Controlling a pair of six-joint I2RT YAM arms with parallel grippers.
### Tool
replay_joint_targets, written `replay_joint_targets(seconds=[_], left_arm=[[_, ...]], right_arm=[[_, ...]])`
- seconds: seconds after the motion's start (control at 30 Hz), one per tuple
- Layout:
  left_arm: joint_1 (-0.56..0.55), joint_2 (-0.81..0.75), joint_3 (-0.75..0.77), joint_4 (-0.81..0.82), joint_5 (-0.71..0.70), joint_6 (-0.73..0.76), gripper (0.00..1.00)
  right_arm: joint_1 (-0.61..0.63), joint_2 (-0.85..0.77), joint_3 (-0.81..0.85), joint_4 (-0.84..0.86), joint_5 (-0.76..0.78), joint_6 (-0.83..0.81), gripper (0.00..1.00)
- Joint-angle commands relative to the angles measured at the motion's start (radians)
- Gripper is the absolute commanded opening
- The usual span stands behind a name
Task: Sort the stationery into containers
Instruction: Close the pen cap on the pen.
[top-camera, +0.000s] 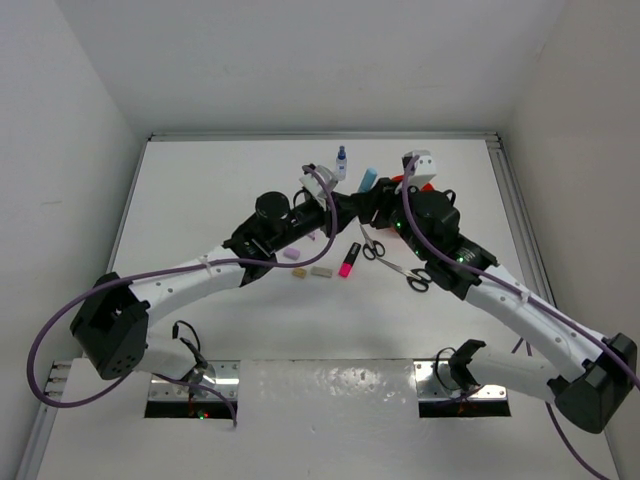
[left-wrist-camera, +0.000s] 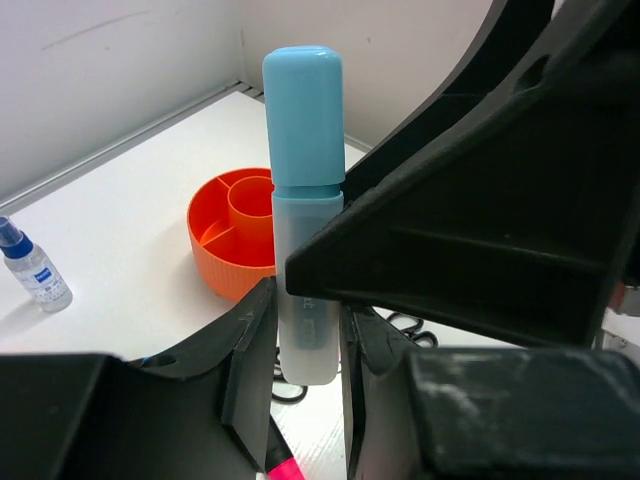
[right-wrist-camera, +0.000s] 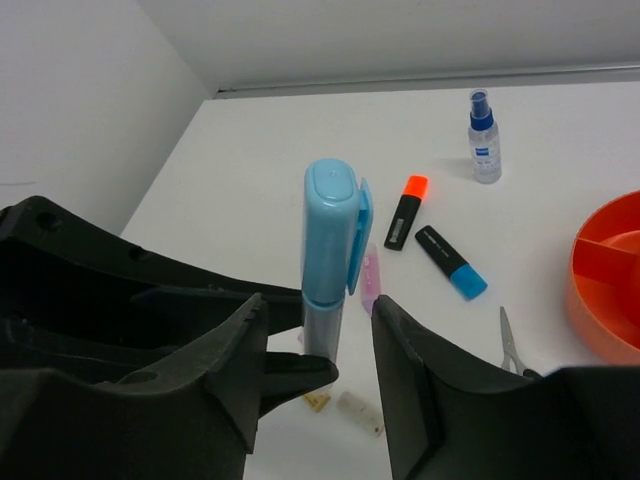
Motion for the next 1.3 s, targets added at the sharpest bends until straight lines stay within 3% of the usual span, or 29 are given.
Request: replay_joint_targets(seconds=[0.0, 0.23, 0.43, 0.7, 1.03, 1.27], left_arm=[[0.013, -0.043, 0.003, 0.094, -0.013, -0.008, 0.00], [0.019, -0.040, 0.003, 0.101, -0.015, 0.027, 0.00], [0.019, -0.049, -0.004, 0.087, 0.021, 0.052, 0.00], [0.016, -0.050, -0.009, 0.064, 0.036, 0.052, 0.00], [0.014, -0.050, -0.004, 0.059, 0.038, 0.052, 0.00], [0.016, -0.050, 0.000, 0.053, 0.039, 0.052, 0.00]], right_arm=[[0.020, -0.023, 0.064, -0.037, -0.037, -0.029, 0.47], [0.025, -0.068, 0.099, -0.085, 0.000, -0.054, 0.74], [0.025, -0.074, 0.162, -0.120, 0.101, -0.100, 0.78], [0.025, 0.027, 0.297, -0.137, 0.055, -0.129, 0.75], [0.023, 0.066, 0.271, -0.126, 0.155, -0.124, 0.65], [0.025, 0.086, 0.260, -0.110, 0.105, -0.137, 0.45]])
